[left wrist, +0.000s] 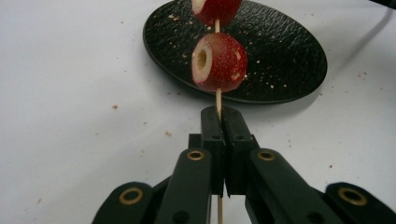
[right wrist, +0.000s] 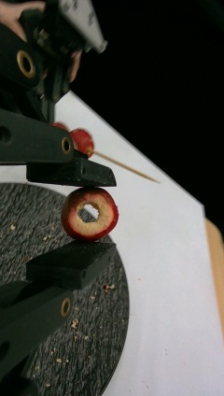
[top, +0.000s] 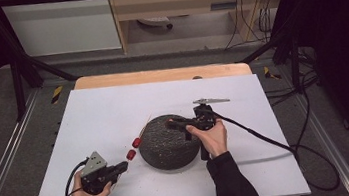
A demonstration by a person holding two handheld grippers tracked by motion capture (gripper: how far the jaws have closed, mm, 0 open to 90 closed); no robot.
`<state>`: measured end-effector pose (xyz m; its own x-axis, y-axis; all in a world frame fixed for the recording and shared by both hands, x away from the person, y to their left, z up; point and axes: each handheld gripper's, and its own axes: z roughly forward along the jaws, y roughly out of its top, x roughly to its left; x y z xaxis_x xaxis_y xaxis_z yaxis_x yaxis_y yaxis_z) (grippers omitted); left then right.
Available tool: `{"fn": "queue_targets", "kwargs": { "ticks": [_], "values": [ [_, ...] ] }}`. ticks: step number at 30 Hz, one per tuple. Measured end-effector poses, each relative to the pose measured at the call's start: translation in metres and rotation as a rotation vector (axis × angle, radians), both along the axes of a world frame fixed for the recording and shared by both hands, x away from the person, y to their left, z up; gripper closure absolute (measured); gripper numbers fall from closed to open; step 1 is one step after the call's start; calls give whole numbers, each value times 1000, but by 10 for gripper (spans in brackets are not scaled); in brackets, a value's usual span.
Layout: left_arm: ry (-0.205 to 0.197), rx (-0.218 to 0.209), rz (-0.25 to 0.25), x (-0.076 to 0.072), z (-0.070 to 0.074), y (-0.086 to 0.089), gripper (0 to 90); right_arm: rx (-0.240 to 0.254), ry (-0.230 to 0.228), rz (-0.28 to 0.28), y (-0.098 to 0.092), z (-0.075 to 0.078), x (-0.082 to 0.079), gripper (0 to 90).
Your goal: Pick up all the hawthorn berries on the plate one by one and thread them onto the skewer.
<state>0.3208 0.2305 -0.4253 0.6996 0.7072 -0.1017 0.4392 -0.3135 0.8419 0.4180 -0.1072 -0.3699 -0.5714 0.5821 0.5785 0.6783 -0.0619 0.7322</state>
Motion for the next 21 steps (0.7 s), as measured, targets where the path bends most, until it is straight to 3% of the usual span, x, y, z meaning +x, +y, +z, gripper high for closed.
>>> {"fn": "queue_targets", "kwargs": {
  "ticks": [7, 21],
  "values": [
    [-32, -28, -7, -6, -1, -18, 884, 133, -30, -81, -21, 3, -10, 623],
    [-69, -71, -4, -15, -9, -45, 884, 245, -100, -173, -25, 0, -9, 623]
  ]
}}
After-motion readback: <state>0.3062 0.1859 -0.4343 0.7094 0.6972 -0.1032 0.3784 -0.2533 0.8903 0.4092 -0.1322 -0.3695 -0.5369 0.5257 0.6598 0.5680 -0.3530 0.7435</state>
